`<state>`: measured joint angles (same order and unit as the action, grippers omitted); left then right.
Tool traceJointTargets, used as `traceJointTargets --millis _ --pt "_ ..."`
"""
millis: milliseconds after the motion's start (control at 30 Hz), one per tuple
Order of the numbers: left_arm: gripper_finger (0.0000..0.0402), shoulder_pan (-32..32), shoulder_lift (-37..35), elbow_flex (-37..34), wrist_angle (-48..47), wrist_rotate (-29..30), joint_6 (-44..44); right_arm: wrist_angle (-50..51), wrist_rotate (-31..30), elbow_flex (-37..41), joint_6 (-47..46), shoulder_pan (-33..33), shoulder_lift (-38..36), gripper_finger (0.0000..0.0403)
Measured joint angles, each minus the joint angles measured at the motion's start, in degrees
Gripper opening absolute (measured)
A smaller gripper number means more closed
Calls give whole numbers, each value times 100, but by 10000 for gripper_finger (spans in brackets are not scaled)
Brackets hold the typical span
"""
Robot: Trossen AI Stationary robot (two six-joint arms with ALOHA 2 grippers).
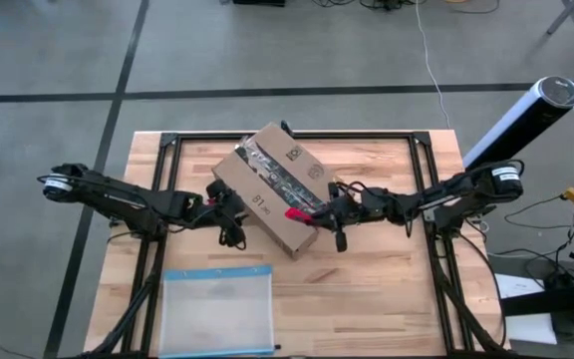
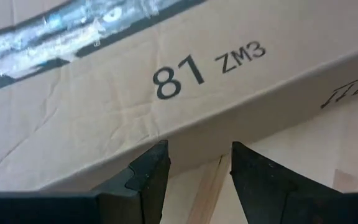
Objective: Unpack boxes
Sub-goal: Break down the box using the red cutter
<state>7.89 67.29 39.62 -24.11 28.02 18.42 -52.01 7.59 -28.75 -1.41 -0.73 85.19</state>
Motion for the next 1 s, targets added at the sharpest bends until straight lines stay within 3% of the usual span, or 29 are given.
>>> traceJointTargets --millis 233,433,700,1000 --pt "155 17 -11 0 1048 -34 -601 -609 347 13 136 -42 77 14" --pt "155 19 190 0 1970 -464 -1197 -1129 336 244 151 -70 77 14" --pt "155 19 546 -2 2413 -512 -1397 -2484 265 904 -48 -189 77 14" --pt "155 17 1016 -2 3444 -960 -1927 -2777 -788 1163 -56 -195 189 14"
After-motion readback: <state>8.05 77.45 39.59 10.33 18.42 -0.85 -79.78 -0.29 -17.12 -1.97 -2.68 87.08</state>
